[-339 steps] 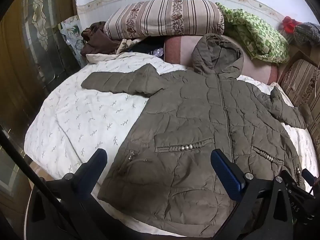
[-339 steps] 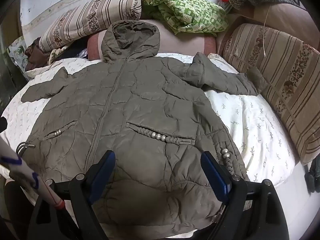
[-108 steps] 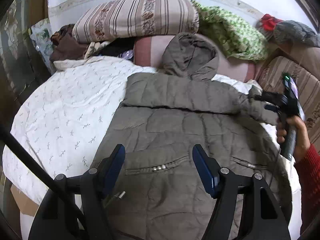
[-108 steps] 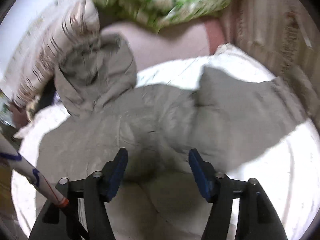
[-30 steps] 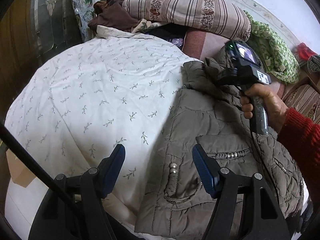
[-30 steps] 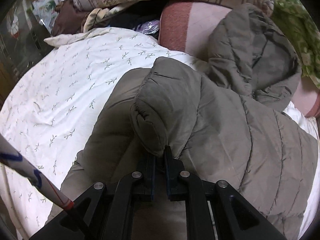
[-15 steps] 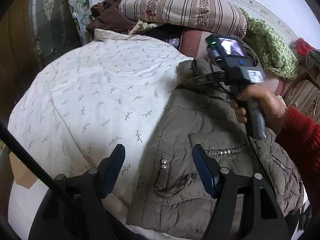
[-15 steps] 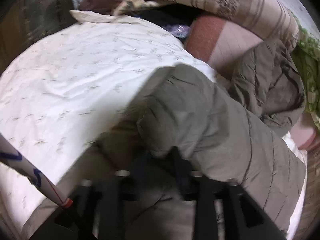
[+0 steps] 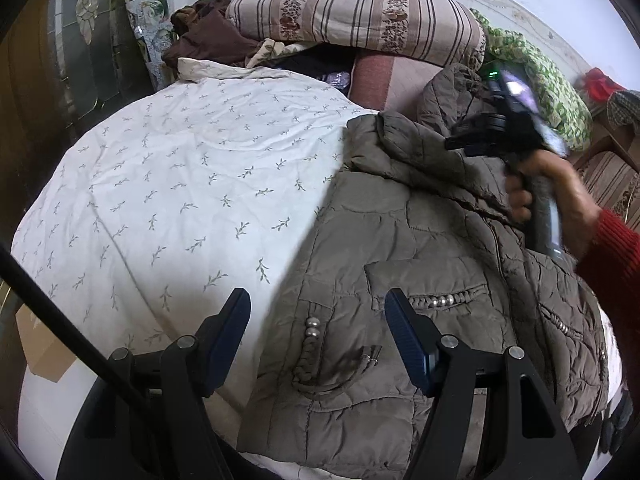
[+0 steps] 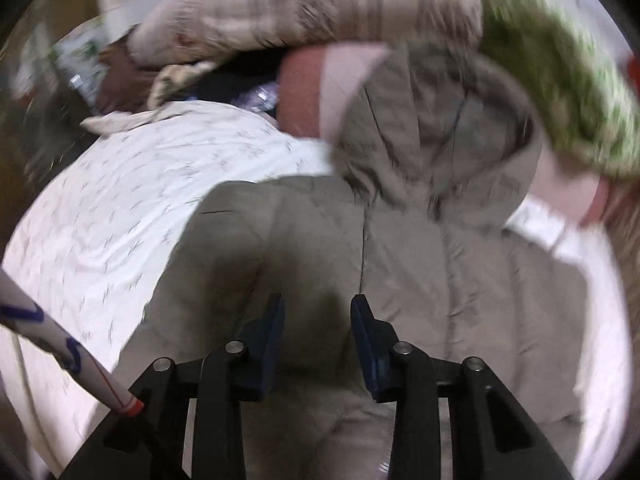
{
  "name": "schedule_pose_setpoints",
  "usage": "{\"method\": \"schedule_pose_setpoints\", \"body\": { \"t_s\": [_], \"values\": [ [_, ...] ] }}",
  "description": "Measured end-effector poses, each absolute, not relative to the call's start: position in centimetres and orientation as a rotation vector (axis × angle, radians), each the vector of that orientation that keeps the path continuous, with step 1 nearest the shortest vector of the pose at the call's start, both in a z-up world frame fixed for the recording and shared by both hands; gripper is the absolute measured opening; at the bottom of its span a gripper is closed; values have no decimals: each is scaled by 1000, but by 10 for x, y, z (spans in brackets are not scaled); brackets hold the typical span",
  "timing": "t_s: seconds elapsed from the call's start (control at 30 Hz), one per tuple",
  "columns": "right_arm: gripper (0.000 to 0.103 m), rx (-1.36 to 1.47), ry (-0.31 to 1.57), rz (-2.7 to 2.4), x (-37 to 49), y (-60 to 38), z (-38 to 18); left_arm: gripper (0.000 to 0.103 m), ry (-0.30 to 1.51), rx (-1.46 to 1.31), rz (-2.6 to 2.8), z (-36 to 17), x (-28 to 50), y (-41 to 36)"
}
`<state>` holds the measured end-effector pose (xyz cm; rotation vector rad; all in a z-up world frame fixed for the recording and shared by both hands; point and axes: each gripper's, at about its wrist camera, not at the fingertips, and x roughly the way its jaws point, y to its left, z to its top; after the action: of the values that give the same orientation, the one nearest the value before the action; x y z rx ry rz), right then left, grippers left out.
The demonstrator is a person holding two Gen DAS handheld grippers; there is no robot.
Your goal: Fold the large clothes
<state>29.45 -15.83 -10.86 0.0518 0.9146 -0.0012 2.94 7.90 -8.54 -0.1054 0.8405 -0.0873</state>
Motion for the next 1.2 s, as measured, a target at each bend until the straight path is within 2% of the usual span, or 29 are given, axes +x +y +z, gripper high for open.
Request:
{"method": "schedule_pose_setpoints", "body": {
  "t_s": [0.1,0.2,0.27,0.33,0.4,0.57,0.73,0.97,1.2],
  "values": [
    [38,100,982,31,319,-148,-134,69,842,-109,-84,-86,32,80],
    [40,-62,1005,11,330,-120,-158,69,841,-112,-72,-85,34,85],
    [39,-118,986,-2,326,-113,-152,69,831,-108,-58,-82,35,90],
    [41,-58,981,54,312,-121,-135,69,840,-124,-61,-80,38,98],
    [44,36,980,128,285,-139,-116,69,856,-172,-84,-80,43,111],
    [68,159,964,239,172,-207,-85,69,892,-159,-107,-87,61,128],
    [75,337,949,101,56,-307,-89,69,1024,-213,-191,-116,88,134],
    [78,584,937,-277,-73,-434,-132,69,1222,-425,-380,-175,104,121],
    [78,720,985,-211,-87,-435,-186,69,1196,-431,-424,-176,71,103]
  ]
}}
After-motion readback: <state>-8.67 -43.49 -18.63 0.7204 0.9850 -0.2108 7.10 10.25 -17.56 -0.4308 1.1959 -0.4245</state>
